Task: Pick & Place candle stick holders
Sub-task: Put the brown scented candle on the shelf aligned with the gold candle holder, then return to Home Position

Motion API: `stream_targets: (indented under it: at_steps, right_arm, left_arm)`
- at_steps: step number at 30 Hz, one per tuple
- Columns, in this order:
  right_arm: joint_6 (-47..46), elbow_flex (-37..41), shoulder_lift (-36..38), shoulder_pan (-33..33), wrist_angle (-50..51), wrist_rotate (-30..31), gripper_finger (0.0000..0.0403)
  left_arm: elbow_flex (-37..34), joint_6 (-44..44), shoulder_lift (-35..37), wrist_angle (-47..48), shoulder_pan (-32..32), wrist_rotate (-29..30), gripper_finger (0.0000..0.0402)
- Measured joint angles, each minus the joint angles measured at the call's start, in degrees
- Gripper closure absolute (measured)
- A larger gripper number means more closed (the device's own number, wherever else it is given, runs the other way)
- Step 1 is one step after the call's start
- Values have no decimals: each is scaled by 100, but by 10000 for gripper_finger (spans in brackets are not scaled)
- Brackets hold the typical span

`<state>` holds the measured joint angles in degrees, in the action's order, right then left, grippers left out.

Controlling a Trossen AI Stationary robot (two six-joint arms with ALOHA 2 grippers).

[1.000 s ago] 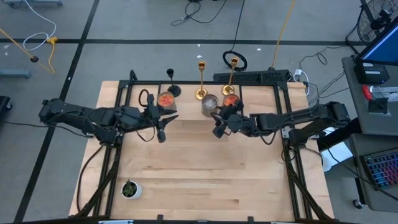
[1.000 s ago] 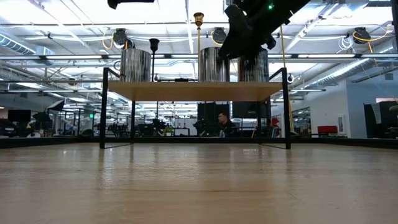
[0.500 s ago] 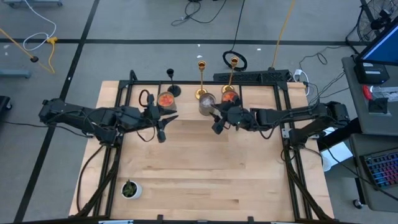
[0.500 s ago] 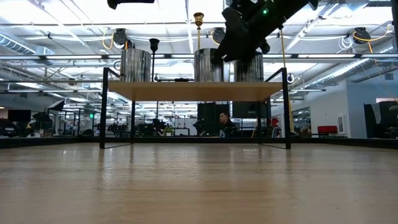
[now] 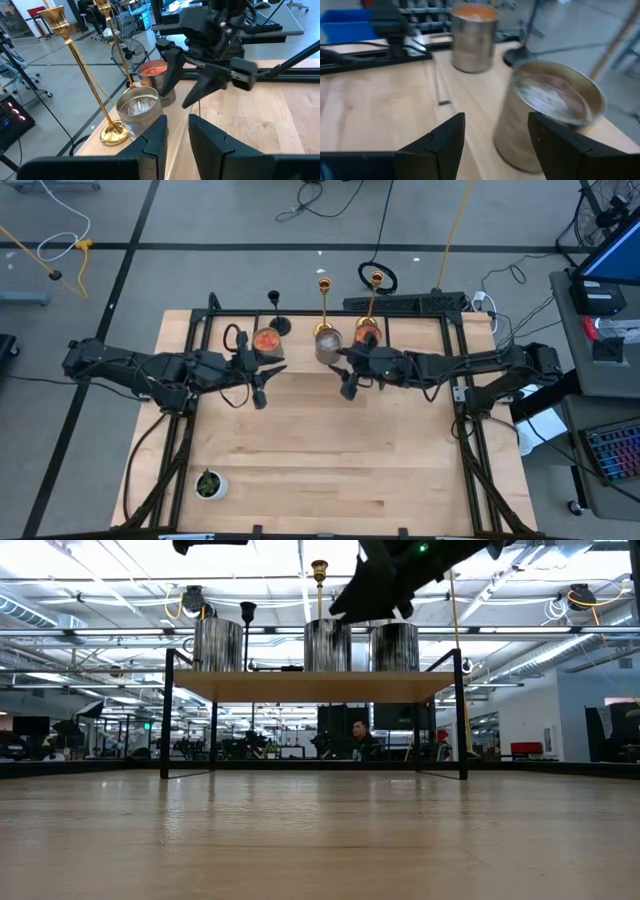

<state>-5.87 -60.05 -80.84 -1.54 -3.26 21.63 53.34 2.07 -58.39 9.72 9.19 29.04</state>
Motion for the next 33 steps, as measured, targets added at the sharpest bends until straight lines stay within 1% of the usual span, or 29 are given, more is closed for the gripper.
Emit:
stream_targets:
  at_steps: [2, 5, 8, 11, 14, 18, 21, 24, 28, 31, 33]
  right_arm:
    - [235, 0, 0, 19, -139, -174, 190]
    - [713, 0, 68, 104, -346, -190, 190]
    - [1145, -17, 220, 138, -598, 134, 190]
    - [1118, -17, 430, 54, -514, 284, 190]
    - [973, -17, 481, -83, -520, 118, 190]
    - [962, -15, 472, -221, -511, -379, 190]
    - [1010, -33, 442, -227, -546, -501, 190]
    - [1104, -249, 486, -220, -266, -530, 190]
    - [1206, -699, 530, -48, 437, -532, 190]
    - [1563, -745, 600, 186, 891, -547, 191]
    - [1838, -747, 734, 330, 1005, -538, 197]
  left_arm:
    - [0, 0, 0, 0, 0, 2, 316]
    - [0, 0, 0, 1, 2, 2, 316]
    - [1, 0, 0, 0, 1, 2, 316]
    - [2, 0, 0, 0, 2, 2, 316]
    - [2, 4, 0, -15, 0, 2, 316]
    - [2, -7, 0, -44, 0, 2, 316]
    - [2, -78, 0, -48, 0, 2, 316]
    - [2, -79, 0, -48, 0, 2, 316]
    - [2, -66, 29, -40, 32, 3, 316]
    - [3, 44, 251, 29, 116, 6, 316]
    - [11, 9, 508, 222, 191, -2, 316]
